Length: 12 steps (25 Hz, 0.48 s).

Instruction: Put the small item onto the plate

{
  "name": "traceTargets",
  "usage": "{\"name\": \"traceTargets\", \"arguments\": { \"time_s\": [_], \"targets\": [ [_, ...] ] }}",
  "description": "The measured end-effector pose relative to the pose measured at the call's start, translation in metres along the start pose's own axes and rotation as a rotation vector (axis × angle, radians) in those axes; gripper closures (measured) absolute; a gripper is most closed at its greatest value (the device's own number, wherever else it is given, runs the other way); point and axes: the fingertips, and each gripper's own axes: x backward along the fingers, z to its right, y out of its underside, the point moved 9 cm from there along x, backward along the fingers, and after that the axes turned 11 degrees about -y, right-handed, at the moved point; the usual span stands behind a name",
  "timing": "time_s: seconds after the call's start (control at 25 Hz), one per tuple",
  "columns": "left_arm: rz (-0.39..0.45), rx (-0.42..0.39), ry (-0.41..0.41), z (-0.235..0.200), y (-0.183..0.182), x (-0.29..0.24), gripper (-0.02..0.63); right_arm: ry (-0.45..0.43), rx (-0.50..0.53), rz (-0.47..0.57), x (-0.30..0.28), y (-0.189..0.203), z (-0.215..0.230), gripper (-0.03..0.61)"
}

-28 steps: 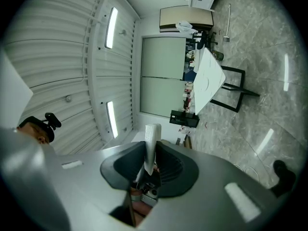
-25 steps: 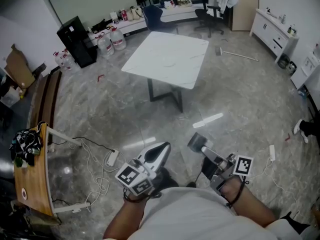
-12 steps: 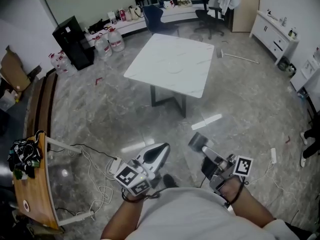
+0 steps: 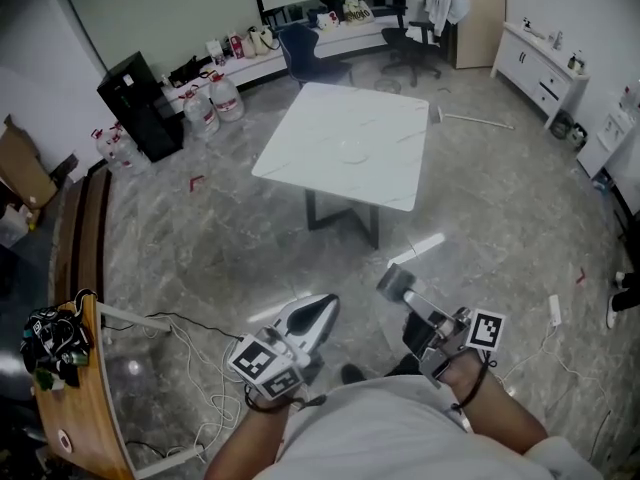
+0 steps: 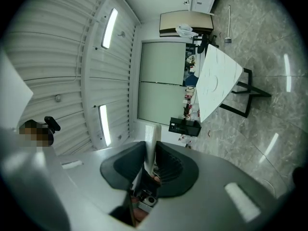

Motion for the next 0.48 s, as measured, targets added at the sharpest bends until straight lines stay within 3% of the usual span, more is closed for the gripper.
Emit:
{"name": "traceTargets", "arguments": {
  "time_s": [0.48],
  "targets": [
    [0.044, -0.009, -0.042, -0.044, -0.019, -0.012, 0.607, -0.023, -0.002, -0.032, -0.058, -0.037, 0.032, 0.505]
  ]
}}
